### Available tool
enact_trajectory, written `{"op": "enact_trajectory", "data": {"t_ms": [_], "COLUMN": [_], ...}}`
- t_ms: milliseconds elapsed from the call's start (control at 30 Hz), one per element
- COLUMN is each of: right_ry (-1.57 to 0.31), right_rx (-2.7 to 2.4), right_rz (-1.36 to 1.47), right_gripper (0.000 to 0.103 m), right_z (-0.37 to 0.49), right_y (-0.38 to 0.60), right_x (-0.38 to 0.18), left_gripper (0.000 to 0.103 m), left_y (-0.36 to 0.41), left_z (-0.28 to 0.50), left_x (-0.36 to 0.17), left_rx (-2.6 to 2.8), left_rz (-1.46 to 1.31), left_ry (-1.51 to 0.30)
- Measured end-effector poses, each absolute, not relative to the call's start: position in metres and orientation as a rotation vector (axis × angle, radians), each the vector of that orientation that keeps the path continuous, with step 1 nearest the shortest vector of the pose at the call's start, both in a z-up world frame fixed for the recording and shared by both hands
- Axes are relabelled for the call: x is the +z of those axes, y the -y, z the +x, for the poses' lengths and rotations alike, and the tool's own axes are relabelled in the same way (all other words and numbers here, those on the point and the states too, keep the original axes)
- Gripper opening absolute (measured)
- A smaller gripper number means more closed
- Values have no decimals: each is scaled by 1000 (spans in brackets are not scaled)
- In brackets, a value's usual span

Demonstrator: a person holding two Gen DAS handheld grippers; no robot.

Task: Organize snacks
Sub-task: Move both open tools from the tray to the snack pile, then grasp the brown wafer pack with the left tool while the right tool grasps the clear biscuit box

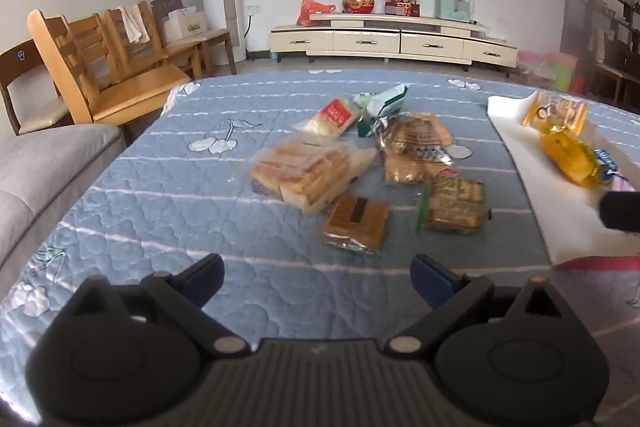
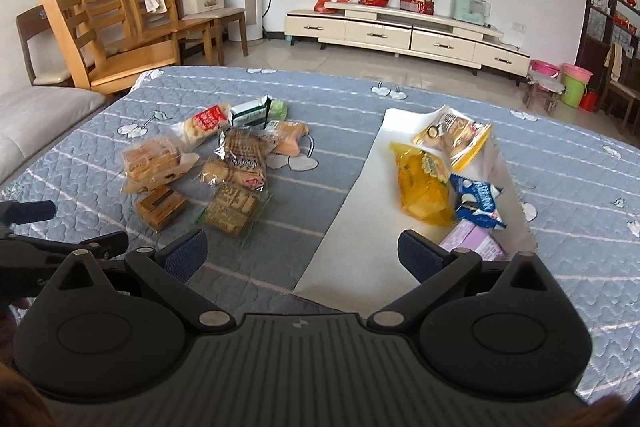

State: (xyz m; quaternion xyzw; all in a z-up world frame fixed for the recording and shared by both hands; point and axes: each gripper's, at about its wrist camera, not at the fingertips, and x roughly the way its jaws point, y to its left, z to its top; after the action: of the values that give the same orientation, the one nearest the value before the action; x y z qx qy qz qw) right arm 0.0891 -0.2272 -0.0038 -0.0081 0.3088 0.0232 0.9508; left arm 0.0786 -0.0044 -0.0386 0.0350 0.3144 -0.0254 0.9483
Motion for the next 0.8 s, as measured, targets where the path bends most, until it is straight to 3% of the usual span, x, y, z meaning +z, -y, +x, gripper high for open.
{"op": "enact_trajectory", "data": {"t_ms": [267,400,533,800], "right_ry": [-647,-662,-688,-745], "right_rx": [52,46,46,88], "right_rz": [-4,2,28,68], "right_gripper": [103,103,103,103], "right_z": [98,104,116,159], "right_y": [227,228,228,200], "right_x": [-12,-17,-25,-42], "left_gripper": [98,79,43,43], "left_y": [25,33,26,9], "left_z": [125,145,144,109], "left_x": [-55,-65,-63,-56], "left_rx": [-79,-101,-139,-123], "left_rz": [169,204,135,88], "left_ry": [-631,-661,-665,-672]}}
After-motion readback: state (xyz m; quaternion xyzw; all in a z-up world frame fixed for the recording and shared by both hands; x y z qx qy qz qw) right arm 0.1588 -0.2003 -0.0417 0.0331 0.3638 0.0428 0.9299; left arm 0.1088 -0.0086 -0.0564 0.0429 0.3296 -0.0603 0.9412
